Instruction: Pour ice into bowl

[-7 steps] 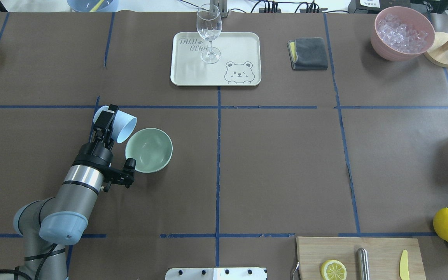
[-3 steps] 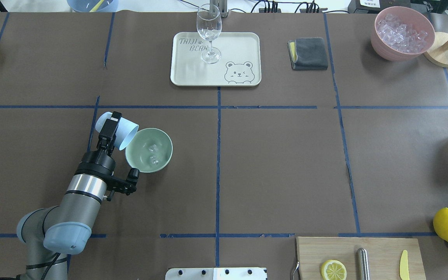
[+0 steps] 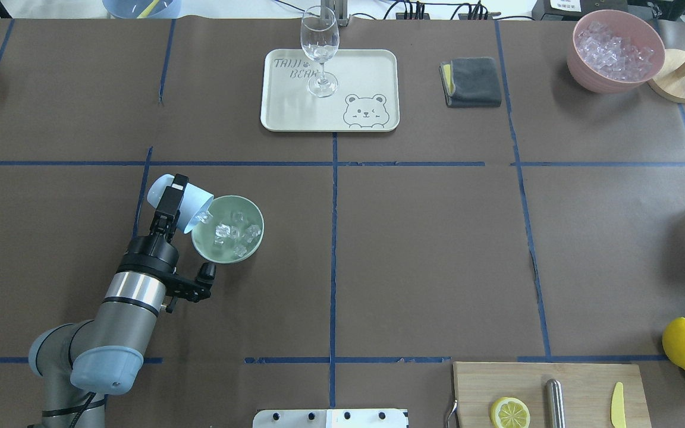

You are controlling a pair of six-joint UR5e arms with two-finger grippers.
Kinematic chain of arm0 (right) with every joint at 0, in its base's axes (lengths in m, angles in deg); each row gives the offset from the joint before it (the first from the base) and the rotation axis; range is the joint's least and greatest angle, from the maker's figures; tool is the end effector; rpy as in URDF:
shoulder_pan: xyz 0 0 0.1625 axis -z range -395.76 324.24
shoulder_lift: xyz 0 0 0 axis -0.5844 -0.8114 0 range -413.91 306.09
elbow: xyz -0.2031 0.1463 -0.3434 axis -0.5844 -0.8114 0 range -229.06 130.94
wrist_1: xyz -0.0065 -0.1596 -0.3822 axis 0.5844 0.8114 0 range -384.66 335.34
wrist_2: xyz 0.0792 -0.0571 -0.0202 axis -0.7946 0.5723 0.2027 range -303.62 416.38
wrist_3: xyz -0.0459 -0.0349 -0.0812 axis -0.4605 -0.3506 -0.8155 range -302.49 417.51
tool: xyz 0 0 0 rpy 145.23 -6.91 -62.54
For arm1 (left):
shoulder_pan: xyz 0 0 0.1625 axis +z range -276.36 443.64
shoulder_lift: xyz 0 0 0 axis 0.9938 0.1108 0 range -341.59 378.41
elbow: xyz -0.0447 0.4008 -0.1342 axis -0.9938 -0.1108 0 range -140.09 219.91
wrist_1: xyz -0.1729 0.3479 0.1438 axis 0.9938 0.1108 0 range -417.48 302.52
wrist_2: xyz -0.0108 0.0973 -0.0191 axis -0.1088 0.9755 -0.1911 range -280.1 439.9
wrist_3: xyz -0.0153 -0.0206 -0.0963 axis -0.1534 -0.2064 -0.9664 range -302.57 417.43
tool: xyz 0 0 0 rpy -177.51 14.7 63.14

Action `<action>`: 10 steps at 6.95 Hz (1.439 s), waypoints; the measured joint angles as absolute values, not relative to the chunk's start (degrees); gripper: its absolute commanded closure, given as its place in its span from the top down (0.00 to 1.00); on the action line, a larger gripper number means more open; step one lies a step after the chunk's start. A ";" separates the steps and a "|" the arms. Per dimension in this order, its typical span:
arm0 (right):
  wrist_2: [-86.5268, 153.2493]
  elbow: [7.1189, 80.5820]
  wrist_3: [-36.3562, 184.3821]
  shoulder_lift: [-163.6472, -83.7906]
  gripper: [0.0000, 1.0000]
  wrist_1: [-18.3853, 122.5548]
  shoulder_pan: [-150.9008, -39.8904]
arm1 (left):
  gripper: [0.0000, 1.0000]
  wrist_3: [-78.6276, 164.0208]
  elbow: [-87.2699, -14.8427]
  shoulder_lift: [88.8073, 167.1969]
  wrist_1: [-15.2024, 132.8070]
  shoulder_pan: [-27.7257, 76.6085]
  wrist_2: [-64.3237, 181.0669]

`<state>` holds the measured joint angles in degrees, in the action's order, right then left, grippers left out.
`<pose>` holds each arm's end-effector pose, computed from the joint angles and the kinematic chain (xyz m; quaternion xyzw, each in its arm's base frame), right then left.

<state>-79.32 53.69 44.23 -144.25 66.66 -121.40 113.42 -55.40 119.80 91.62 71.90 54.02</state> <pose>0.0245 -0.4950 0.5523 0.1188 -0.3784 -0.1777 0.9006 0.4699 -0.3253 0.3804 0.5917 -0.3104 0.4894 0.5604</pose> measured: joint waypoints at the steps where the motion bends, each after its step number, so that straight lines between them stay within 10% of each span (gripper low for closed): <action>1: -79.32 53.69 44.18 -144.28 1.00 66.66 -121.46 | 0.00 114.18 -55.37 119.85 91.59 72.34 54.33; 10: -79.95 53.99 44.03 -145.30 1.00 66.66 -121.84 | 0.00 109.26 -54.28 120.37 119.85 74.15 53.82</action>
<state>-79.95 53.99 44.03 -145.30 66.66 -121.84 109.26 -54.28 120.37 119.85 74.15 53.82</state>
